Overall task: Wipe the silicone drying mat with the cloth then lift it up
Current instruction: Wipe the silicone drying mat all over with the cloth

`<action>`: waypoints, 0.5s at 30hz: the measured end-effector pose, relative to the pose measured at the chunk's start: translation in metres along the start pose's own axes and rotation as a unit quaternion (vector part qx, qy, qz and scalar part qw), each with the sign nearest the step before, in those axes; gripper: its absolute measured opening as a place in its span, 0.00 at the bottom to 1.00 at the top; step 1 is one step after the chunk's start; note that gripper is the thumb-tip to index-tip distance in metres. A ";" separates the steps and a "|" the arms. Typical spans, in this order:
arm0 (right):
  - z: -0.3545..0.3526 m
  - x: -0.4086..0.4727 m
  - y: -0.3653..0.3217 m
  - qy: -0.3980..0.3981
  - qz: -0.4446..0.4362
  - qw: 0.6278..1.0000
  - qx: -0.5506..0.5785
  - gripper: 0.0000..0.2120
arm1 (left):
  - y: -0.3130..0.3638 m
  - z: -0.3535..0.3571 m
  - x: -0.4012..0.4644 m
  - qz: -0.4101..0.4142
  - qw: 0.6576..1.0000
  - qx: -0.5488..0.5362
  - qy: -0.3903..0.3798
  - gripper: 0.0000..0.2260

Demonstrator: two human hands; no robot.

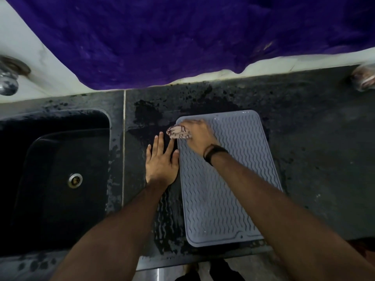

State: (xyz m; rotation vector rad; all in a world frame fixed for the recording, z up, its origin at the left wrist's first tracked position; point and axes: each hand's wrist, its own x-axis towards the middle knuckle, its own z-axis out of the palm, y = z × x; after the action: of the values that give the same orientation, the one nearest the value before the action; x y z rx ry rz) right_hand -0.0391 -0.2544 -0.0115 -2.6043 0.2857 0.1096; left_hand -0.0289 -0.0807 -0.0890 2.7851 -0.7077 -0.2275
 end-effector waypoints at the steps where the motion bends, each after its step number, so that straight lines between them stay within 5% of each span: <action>1: 0.002 0.009 0.001 -0.023 -0.005 0.999 -0.028 0.25 | 0.000 0.001 0.000 0.000 1.000 0.000 0.000 0.24; 15: 0.020 -0.123 0.015 -0.110 -0.097 0.989 -0.018 0.25 | 0.000 -0.001 -0.001 0.003 1.000 -0.015 0.009 0.25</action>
State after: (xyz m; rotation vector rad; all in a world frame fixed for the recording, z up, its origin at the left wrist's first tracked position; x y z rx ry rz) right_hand -0.1629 -0.2344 -0.0201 -2.6104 -0.0496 0.3324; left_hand -0.0297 -0.0796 -0.0882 2.7533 -0.7039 -0.2098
